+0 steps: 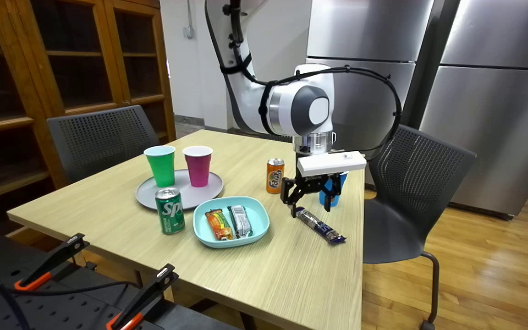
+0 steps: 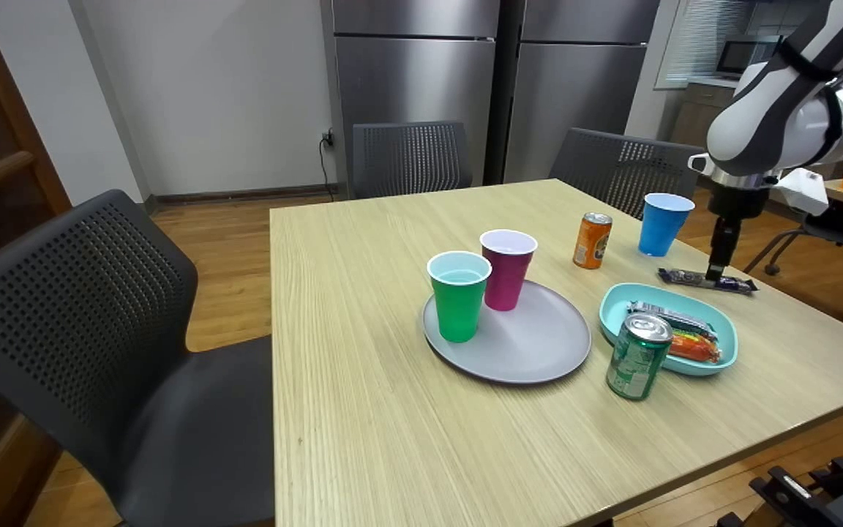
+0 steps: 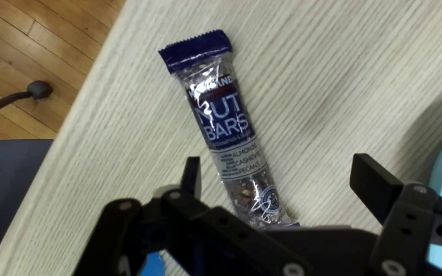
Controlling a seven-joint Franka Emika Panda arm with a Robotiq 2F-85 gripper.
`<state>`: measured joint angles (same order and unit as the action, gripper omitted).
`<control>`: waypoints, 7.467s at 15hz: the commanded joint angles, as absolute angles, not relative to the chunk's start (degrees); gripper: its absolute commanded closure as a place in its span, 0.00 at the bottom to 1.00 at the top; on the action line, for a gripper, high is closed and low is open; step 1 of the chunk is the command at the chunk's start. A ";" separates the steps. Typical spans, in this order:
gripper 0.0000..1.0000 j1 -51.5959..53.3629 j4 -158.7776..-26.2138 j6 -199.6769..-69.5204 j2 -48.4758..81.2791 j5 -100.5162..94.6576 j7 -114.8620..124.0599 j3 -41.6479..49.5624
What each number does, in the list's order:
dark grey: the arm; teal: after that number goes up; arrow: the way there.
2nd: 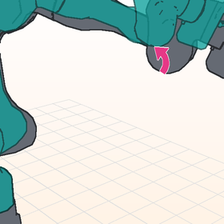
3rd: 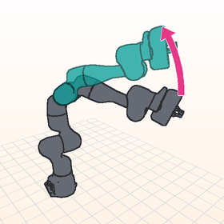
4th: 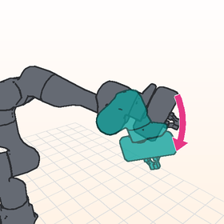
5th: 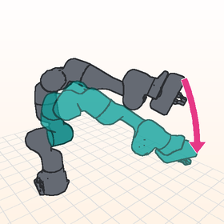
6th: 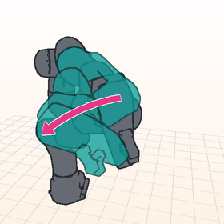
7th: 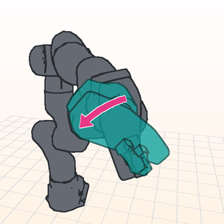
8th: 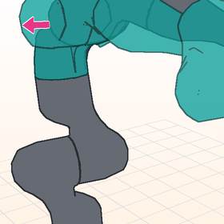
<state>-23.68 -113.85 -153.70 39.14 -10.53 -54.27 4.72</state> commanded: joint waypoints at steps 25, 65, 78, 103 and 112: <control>0.00 -24.71 -106.35 -152.52 46.08 -10.74 -65.27 3.81; 0.94 -17.37 -133.52 -159.17 25.81 -14.45 -65.95 6.31; 0.94 -8.66 -137.09 -160.94 24.60 -19.03 -64.59 5.32; 0.00 -12.30 -137.69 -164.49 20.43 -18.25 -66.41 4.63; 0.00 -13.86 -134.89 -164.37 20.67 -15.92 -65.69 4.66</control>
<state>-13.71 -134.89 -164.49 20.74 -15.71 -65.89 4.83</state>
